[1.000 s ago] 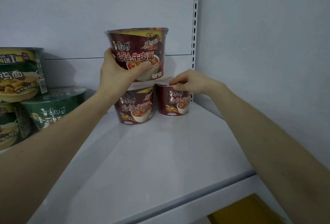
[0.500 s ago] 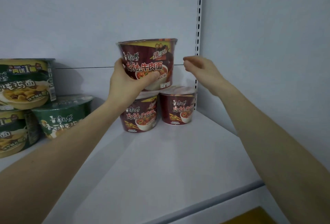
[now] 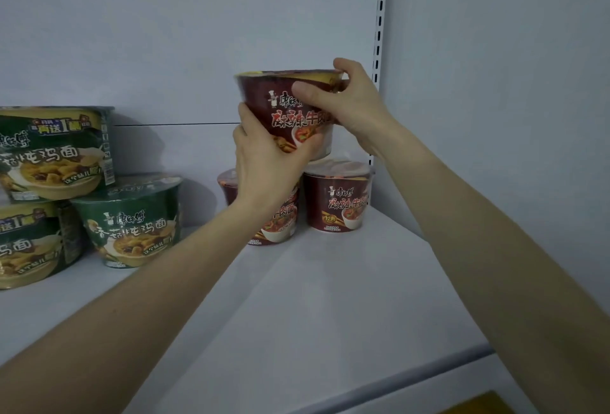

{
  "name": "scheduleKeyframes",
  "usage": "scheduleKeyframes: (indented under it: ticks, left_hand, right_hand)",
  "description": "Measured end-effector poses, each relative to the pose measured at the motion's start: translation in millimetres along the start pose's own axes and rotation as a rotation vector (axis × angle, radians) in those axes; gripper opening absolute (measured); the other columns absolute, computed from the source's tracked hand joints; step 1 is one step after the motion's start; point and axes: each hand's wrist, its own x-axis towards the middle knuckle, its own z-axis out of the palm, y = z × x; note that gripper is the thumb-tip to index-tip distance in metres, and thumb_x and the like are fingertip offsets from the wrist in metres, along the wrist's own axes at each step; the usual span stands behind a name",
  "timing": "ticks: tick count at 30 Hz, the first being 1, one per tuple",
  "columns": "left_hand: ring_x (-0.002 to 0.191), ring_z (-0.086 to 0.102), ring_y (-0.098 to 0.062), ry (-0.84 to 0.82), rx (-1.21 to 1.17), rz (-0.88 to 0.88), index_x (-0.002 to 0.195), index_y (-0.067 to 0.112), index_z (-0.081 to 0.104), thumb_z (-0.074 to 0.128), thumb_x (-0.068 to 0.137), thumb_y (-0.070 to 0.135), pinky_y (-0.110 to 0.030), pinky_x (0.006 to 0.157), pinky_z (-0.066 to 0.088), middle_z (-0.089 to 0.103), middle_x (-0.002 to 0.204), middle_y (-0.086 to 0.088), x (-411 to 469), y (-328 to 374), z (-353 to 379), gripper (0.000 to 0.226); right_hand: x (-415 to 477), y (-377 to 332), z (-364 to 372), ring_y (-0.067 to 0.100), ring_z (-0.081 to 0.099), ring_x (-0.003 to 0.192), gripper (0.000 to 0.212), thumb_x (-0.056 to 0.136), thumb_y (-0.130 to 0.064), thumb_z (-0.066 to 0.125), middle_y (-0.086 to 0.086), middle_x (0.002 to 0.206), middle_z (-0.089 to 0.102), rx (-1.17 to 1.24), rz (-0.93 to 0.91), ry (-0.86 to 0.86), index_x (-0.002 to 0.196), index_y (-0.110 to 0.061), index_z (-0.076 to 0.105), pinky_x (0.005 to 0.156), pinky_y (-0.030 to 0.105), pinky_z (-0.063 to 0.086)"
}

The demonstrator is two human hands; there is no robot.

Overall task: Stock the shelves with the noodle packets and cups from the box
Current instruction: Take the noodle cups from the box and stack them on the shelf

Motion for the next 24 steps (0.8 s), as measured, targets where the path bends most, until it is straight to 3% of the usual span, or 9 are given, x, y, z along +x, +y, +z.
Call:
scheduleKeyframes:
  ticks: [3,5,7,9,11,14,19,24]
  left_hand:
    - [0.124,0.044,-0.019,-0.078,0.126,0.150,0.139,0.011,0.032,0.062,0.071,0.057,-0.038,0.103,0.040,0.045,0.135,-0.009,-27.5,-10.2,-9.9,0.087]
    - [0.131,0.038,-0.025,-0.143,0.229,0.361,0.137,0.003,0.039,0.053,0.082,0.048,-0.036,0.109,0.031,0.041,0.141,-0.016,-53.6,-18.5,-17.3,0.072]
    - [0.130,0.041,-0.024,-0.423,0.258,0.564,0.129,0.001,0.051,0.045,0.090,0.044,-0.028,0.111,0.029,0.046,0.138,-0.018,-77.6,-22.5,-24.1,0.058]
    - [0.134,0.033,-0.012,-0.814,0.329,0.524,0.131,0.013,0.052,0.037,0.090,0.051,-0.013,0.111,0.016,0.042,0.144,-0.008,-98.3,-19.6,-29.6,0.058]
    - [0.129,0.034,-0.010,-0.985,0.308,0.460,0.127,0.015,0.055,0.036,0.088,0.052,-0.008,0.108,0.014,0.048,0.139,-0.009,-111.4,-25.9,-30.7,0.057]
    - [0.108,0.043,-0.015,-1.005,0.218,0.371,0.115,0.005,0.063,0.036,0.087,0.047,-0.001,0.095,0.022,0.061,0.116,-0.019,-115.2,-22.8,-30.3,0.057]
    - [0.116,0.035,-0.007,-0.980,0.170,0.398,0.120,0.006,0.061,0.042,0.087,0.043,0.007,0.091,0.015,0.061,0.120,-0.015,-115.4,-24.8,-29.7,0.053]
    - [0.115,0.038,-0.007,-0.957,0.153,0.404,0.119,0.008,0.062,0.040,0.085,0.045,0.006,0.091,0.018,0.063,0.117,-0.013,-114.7,-27.7,-28.7,0.055]
  right_hand:
    - [6.1,13.4,-8.9,0.018,0.058,0.106,0.082,0.072,-0.025,0.077,0.009,0.125,0.053,0.149,0.056,-0.030,0.138,-0.012,0.031,0.087,0.034,0.050]
    - [8.7,23.7,-12.9,0.016,0.059,0.098,0.076,0.076,-0.019,0.074,0.007,0.117,0.054,0.215,0.088,-0.041,0.138,-0.012,0.031,0.078,0.029,0.049]
    - [10.4,32.6,-14.8,0.013,0.059,0.091,0.072,0.079,-0.014,0.070,0.004,0.109,0.056,0.264,0.125,-0.063,0.138,-0.011,0.030,0.071,0.025,0.047]
    - [13.6,41.2,-15.4,0.013,0.059,0.091,0.070,0.080,-0.011,0.068,0.004,0.108,0.056,0.292,0.156,-0.085,0.139,-0.011,0.030,0.070,0.025,0.047]
    - [17.3,48.6,-14.5,0.014,0.059,0.093,0.071,0.080,-0.010,0.068,0.007,0.114,0.055,0.295,0.176,-0.097,0.140,-0.011,0.029,0.074,0.026,0.047]
    - [22.6,56.1,-10.8,0.014,0.058,0.097,0.074,0.079,-0.010,0.069,0.012,0.124,0.052,0.299,0.185,-0.090,0.141,-0.012,0.028,0.083,0.028,0.049]
    - [29.4,60.5,-1.3,0.022,0.055,0.115,0.083,0.071,-0.022,0.078,0.013,0.133,0.049,0.182,0.165,-0.044,0.138,-0.014,0.030,0.102,0.039,0.045]
    - [27.6,52.1,14.5,0.016,0.051,0.113,0.089,0.068,-0.030,0.080,0.005,0.127,0.047,0.020,0.083,0.010,0.137,-0.010,0.028,0.098,0.027,0.043]
